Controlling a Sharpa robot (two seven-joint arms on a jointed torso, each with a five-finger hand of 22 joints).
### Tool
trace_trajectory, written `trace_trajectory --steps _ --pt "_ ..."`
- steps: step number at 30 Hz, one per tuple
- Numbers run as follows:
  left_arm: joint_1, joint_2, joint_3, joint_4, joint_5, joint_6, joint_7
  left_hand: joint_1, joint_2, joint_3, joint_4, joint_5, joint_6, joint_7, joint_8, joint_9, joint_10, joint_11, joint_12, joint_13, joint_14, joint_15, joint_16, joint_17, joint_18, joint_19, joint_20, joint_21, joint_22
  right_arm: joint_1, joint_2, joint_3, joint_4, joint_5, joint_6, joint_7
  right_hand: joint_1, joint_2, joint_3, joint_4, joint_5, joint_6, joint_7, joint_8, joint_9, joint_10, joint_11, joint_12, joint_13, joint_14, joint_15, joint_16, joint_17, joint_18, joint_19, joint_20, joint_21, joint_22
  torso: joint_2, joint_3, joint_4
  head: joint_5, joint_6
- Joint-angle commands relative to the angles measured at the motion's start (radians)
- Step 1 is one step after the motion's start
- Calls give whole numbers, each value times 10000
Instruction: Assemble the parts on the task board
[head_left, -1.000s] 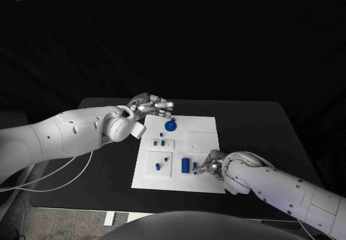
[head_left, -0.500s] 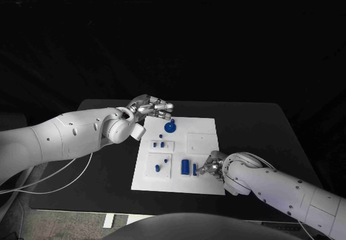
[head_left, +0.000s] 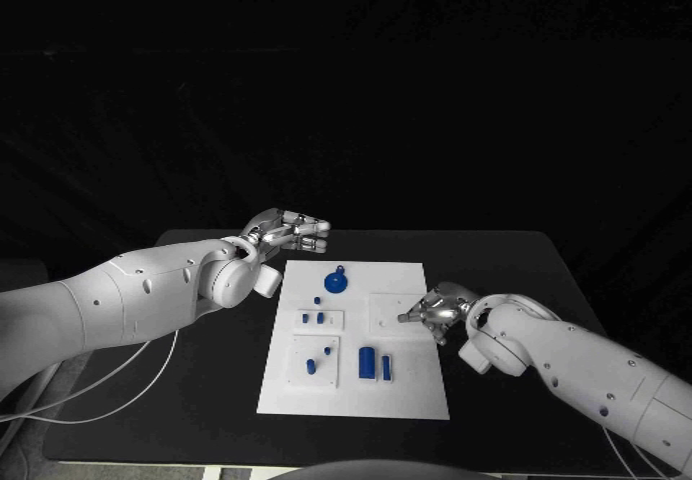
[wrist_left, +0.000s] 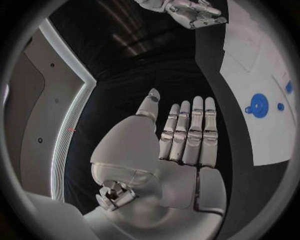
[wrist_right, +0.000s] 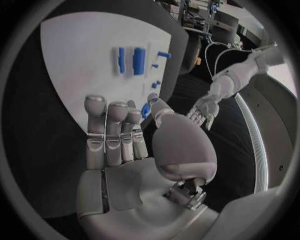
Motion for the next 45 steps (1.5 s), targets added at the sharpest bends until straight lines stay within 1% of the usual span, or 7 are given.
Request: trace_trajectory --steps 1,21,22,26,27,30,45 --pt "11 86 15 -291 1113 -141 588 55 57 21 -71 47 44 -17 4 3 67 10 -39 8 -165 11 -68 -13 -182 -177 33 -121 -30 239 124 195 -732 1984 218 2530 58 178 286 -574 270 -165 38 -7 -28 -234 -4 -874 -878 -24 40 -673 -424 220 -166 30 -1321 -695 -205 6 -121 -60 296" --pt "9 883 57 -2319 2189 30 987 113 280 60 -308 65 -84 -164 0 -2 -296 -95 -52 -2 -1040 -77 -96 -60 585 -300 684 -304 -18 926 1008 999 -3510 6352 -179 5577 -130 871 -314 -1521 717 -2862 717 -46 -163 -2656 1639 -7057 -10086 -3744 2252 -7286 -8466 948 -4736 2944 -3583 -11836 -442 275 -221 -102 1289" --pt "2 846 46 -2248 1834 -38 662 -3823 -514 966 655 -1693 -3149 -1337 -637 -615 -3510 -1304 -637 -583 -4148 -1272 -688 -684 -538 -9984 -1144 -1068 -763 923 972 991 -3483 5540 -224 4749 -3645 389 -1602 738 -2089 -11602 -695 -613 -730 -5673 263 -7673 -10669 -6835 890 -7914 -9071 -605 -14450 1070 -4323 -12809 -430 203 -205 -130 1204" --pt "-33 803 93 -2043 1811 -241 690 -4891 -514 966 655 -1693 -10394 -1337 -637 -615 -11113 -1304 -637 -583 -11438 -1272 -688 -684 -538 -9984 -1144 -1068 -763 971 887 875 -3277 5693 -422 4849 -4584 389 -1602 738 -2089 -11602 -695 -613 -730 -12838 263 -7673 -10669 -14192 890 -7914 -9071 -605 -14450 1070 -4323 -12809 -443 174 -102 -226 1245" --pt "-50 781 116 -1942 1800 -341 704 -5187 -514 966 655 -1693 -10394 -1337 -637 -615 -11113 -1304 -637 -583 -11438 -1272 -688 -684 -538 -9984 -1144 -1068 -763 995 846 818 -3177 5766 -518 4898 -11803 389 -1602 738 -2089 -11602 -695 -613 -730 -12838 263 -7673 -10669 -14192 890 -7914 -9071 -605 -14450 1070 -4323 -12809 -449 161 -52 -272 1265" --pt "-136 675 231 -1441 1745 -840 773 -12988 -514 966 655 -1693 -10394 -1337 -637 -615 -11113 -1304 -637 -583 -11438 -1272 -688 -684 -538 -9984 -1144 -1068 -763 1112 641 536 -2676 6136 -1001 5141 -11803 389 -1602 738 -2089 -11602 -695 -613 -730 -12838 263 -7673 -10669 -14192 890 -7914 -9071 -605 -14450 1070 -4323 -12809 -480 90 198 -504 1364" --pt "-887 -248 1230 2930 1268 -5187 1376 -12988 -514 966 655 -1693 -10394 -1337 -637 -615 -11113 -1304 -637 -583 -11438 -1272 -688 -684 -538 -9984 -1144 -1068 -763 2162 -1192 -1983 1786 9431 -5296 7306 -11803 389 -1602 738 -2089 -11602 -695 -613 -730 -12838 263 -7673 -10669 -14192 890 -7914 -9071 -605 -14450 1070 -4323 -12809 -544 -58 728 -995 1574"
